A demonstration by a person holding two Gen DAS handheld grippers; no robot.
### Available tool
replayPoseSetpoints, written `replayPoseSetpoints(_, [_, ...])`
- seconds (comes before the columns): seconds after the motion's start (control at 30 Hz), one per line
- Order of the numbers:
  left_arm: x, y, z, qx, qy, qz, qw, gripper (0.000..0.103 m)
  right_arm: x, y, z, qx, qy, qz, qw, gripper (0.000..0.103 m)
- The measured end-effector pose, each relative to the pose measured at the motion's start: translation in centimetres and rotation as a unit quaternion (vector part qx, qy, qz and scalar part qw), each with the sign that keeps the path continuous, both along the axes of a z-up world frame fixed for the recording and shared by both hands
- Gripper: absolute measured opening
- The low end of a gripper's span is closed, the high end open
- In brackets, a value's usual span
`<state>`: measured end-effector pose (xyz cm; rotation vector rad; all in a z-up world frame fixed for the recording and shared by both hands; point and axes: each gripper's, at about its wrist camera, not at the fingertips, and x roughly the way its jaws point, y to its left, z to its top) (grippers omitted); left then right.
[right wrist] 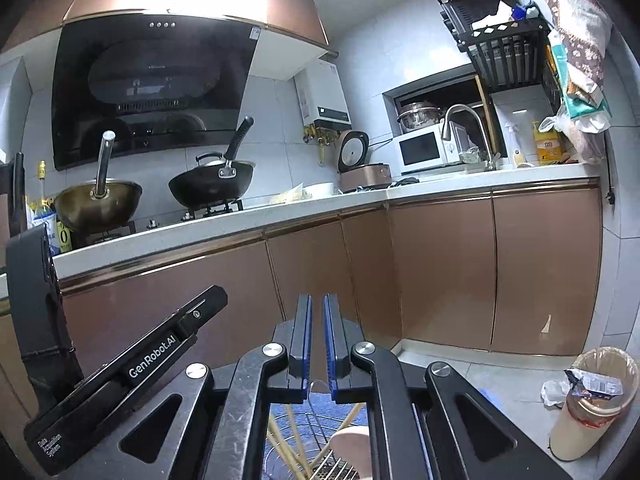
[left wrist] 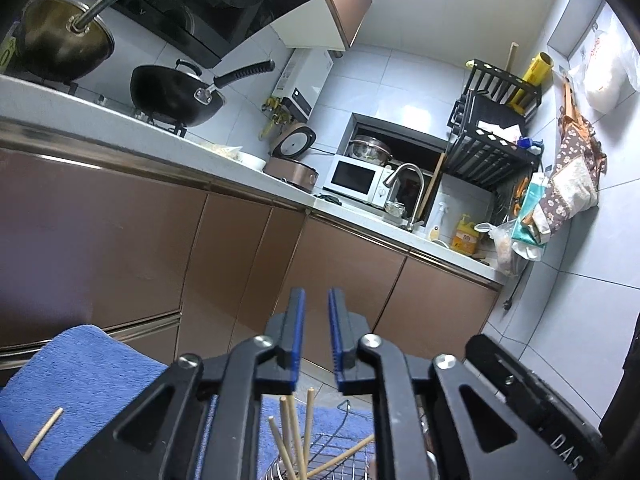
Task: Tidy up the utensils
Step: 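Lift both chopsticks over the holder and drop them in with both tools, then move both open tools back over the towel toward the last two chopsticks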
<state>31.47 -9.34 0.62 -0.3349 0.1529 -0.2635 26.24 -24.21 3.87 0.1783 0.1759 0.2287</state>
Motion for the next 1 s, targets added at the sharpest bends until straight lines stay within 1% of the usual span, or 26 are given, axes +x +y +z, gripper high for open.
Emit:
replayPoseSetpoints(0.13, [-2.2, 0.8, 1.5, 0.003, -0.010, 0.004, 0.9999, 0.024, -2.0, -0.1, 1.4, -0.002, -0.006, -0.007, 1.000, 0.014])
replayPoseSetpoints(0.23, [-4.3, 1.5, 2.8, 0.009, -0.018, 0.008, 0.9998, 0.031, -3.7, -0.2, 2.5, 0.000, -0.008, -0.014, 1.000, 0.022])
replayPoseSetpoints(0.3, [-5.6, 1.9, 3.6, 0.014, -0.018, 0.010, 0.9997, 0.033, -4.8, -0.2, 3.1, 0.001, -0.010, -0.018, 1.000, 0.030])
replayPoseSetpoints(0.33, [-6.3, 2.2, 4.0, 0.017, -0.018, 0.012, 0.9996, 0.036, -5.4, -0.2, 3.4, 0.002, -0.011, -0.020, 1.000, 0.033])
replayPoseSetpoints(0.4, [-7.6, 2.7, 4.7, 0.024, -0.018, 0.018, 0.9994, 0.041, -6.7, -0.1, 3.9, 0.001, -0.011, -0.025, 1.000, 0.043])
replayPoseSetpoints(0.47, [-9.1, 3.3, 5.2, 0.033, -0.017, 0.023, 0.9990, 0.046, -7.8, 0.1, 4.2, -0.001, -0.007, -0.028, 1.000, 0.047])
replayPoseSetpoints(0.7, [-13.8, 5.7, 6.4, 0.066, -0.002, 0.044, 0.9969, 0.049, -11.5, 0.6, 4.6, 0.008, 0.010, -0.034, 0.999, 0.049])
replayPoseSetpoints(1.0, [-19.2, 8.7, 7.3, 0.074, 0.013, 0.077, 0.9942, 0.049, -15.7, 1.1, 4.9, 0.028, 0.016, -0.038, 0.999, 0.050])
